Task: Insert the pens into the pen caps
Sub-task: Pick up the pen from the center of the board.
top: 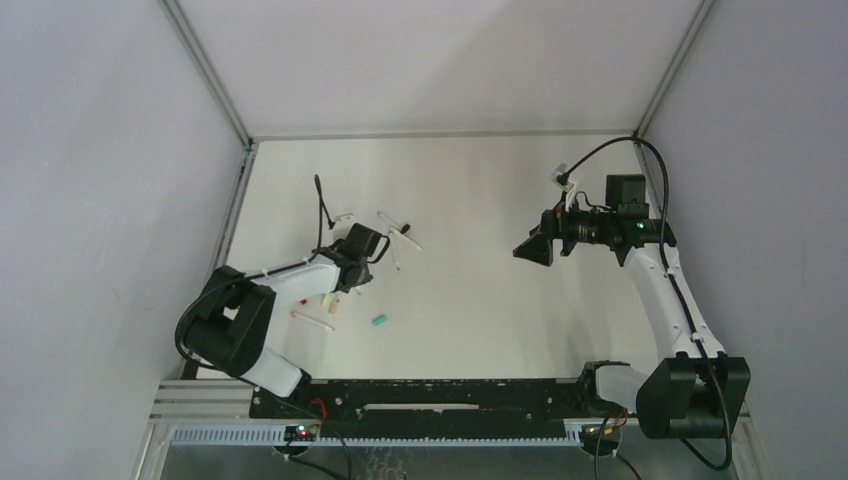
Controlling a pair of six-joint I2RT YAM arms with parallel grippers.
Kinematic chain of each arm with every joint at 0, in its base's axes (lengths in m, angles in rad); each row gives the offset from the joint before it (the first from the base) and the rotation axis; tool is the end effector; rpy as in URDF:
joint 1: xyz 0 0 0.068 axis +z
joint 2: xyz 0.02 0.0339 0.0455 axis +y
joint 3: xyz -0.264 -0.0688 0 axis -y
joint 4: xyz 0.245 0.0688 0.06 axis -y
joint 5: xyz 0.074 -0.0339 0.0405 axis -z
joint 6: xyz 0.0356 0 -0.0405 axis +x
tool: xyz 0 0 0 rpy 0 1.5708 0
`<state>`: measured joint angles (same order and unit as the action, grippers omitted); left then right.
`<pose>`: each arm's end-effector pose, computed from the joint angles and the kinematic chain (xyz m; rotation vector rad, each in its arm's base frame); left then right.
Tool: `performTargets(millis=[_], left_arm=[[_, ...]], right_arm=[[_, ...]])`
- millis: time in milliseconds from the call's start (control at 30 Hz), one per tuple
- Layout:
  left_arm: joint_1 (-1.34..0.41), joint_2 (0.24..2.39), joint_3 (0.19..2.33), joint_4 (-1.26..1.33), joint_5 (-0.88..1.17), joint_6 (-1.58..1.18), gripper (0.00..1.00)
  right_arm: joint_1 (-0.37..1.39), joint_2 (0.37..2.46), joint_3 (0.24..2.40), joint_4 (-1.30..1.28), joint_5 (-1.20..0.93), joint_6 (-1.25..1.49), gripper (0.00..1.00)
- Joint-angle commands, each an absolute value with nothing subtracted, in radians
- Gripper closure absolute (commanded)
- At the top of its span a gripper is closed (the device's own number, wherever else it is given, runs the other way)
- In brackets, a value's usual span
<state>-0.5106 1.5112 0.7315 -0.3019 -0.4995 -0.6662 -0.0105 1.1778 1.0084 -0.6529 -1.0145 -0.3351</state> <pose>0.2440 -0.1171 0.1545 -0.3475 2.4414 0.1812 0.2340 0.0278 0.3072 -0.7786 1.9654 0.9913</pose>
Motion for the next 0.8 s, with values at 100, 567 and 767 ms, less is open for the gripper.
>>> performTargets(millis=[100, 567, 767], left_arm=[[-0.494, 1.557, 0.766, -0.277, -0.446, -0.684, 0.71], [-0.511, 1.434, 0.702, -0.234, -0.368, -0.623, 0.94], [-0.573, 1.260, 0.681, -0.222, -0.306, -0.548, 1.00]], right_arm=[[-0.020, 1.146, 1.013, -0.630, -1.059, -0.341, 0.05], [-0.036, 1.145, 1.014, -0.654, -1.102, -0.379, 0.06], [-0.018, 1.137, 1.014, -0.718, -1.191, -0.509, 0.06]])
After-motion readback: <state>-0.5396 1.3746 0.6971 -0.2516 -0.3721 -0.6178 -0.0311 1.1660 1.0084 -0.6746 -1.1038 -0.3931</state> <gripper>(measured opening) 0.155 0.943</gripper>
